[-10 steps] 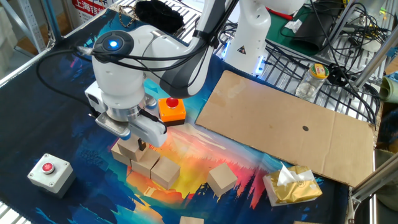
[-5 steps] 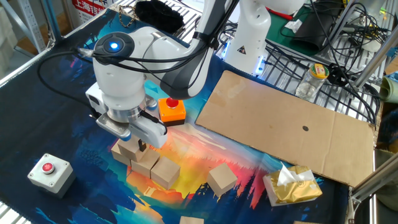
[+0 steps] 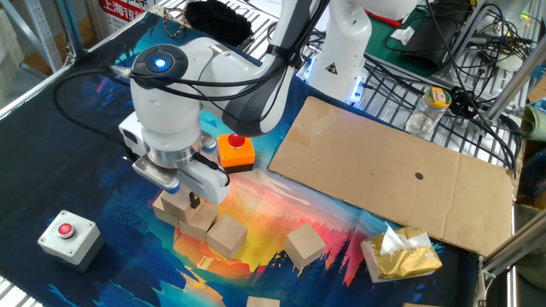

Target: Stack the blocks into a pyramid shape

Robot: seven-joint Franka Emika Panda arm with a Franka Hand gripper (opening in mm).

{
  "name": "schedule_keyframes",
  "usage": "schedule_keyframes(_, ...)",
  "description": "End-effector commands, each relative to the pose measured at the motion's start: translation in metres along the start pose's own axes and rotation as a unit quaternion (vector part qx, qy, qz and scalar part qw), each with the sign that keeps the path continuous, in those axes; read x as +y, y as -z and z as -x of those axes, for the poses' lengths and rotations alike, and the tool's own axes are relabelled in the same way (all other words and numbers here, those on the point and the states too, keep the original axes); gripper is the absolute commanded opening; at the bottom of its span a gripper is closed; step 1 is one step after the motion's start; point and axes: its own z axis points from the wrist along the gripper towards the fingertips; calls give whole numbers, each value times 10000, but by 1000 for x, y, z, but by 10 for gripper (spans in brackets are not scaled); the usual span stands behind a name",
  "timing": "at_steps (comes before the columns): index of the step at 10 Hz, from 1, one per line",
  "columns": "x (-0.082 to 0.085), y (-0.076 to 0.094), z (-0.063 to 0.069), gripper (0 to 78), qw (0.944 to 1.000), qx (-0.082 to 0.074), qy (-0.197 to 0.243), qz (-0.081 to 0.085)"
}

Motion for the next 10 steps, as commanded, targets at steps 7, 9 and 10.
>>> schedule_keyframes(7, 0, 2, 1, 775, 10000, -12, -24, -9)
schedule_keyframes(9, 0, 2, 1, 775, 10000, -12, -24, -9)
schedule_keyframes(10, 2, 22, -5, 775, 9999, 105, 3, -73)
